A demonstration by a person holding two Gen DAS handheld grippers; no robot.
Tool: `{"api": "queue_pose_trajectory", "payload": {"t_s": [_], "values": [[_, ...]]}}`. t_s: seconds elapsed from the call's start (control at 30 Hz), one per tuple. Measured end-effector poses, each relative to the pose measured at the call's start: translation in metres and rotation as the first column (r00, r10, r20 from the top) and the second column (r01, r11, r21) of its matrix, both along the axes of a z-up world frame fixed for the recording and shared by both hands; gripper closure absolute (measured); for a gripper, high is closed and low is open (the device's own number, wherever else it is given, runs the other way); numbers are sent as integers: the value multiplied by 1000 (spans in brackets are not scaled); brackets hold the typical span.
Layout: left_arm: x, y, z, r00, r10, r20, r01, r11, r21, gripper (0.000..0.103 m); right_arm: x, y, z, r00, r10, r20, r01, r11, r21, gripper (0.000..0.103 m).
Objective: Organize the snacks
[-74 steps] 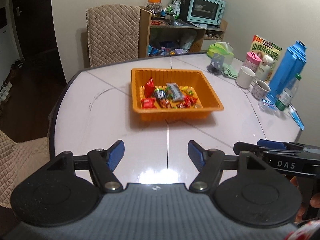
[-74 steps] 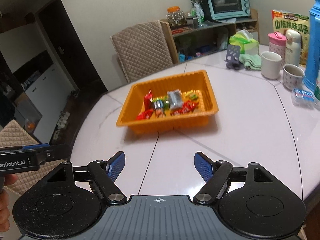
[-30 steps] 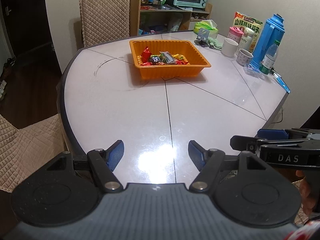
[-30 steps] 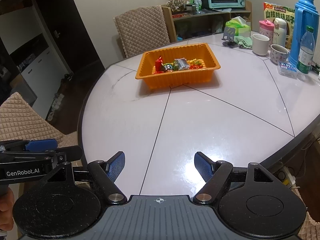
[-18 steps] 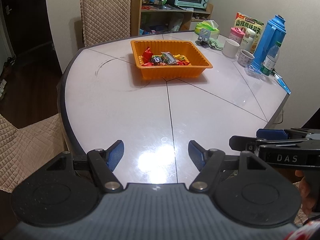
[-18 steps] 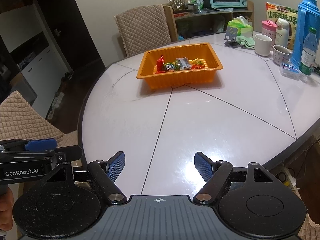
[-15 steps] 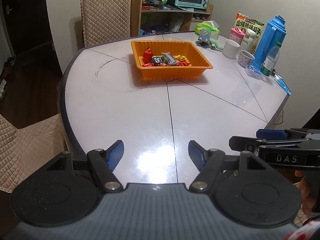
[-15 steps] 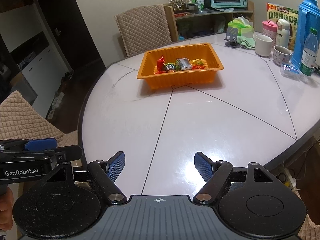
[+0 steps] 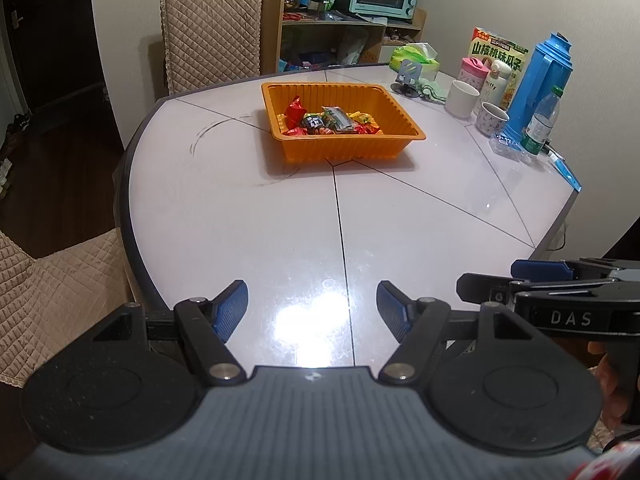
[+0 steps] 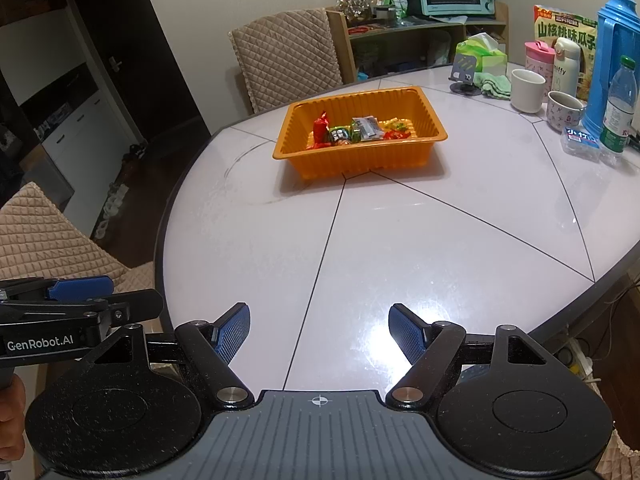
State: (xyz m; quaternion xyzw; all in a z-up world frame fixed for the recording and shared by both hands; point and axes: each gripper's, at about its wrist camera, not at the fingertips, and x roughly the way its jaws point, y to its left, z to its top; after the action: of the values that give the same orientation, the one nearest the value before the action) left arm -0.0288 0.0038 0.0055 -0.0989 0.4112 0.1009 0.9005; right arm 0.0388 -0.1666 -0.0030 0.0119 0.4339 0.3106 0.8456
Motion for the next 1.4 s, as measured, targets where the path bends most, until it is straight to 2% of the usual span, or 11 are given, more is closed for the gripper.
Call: {"api": "queue_pose_trajectory", "payload": {"t_s": [1.4], "values": [[6, -4, 4, 1000, 0, -2, 0, 1000, 1, 34, 5, 0, 0, 1000, 2, -1, -2, 1000, 1, 27]]}}
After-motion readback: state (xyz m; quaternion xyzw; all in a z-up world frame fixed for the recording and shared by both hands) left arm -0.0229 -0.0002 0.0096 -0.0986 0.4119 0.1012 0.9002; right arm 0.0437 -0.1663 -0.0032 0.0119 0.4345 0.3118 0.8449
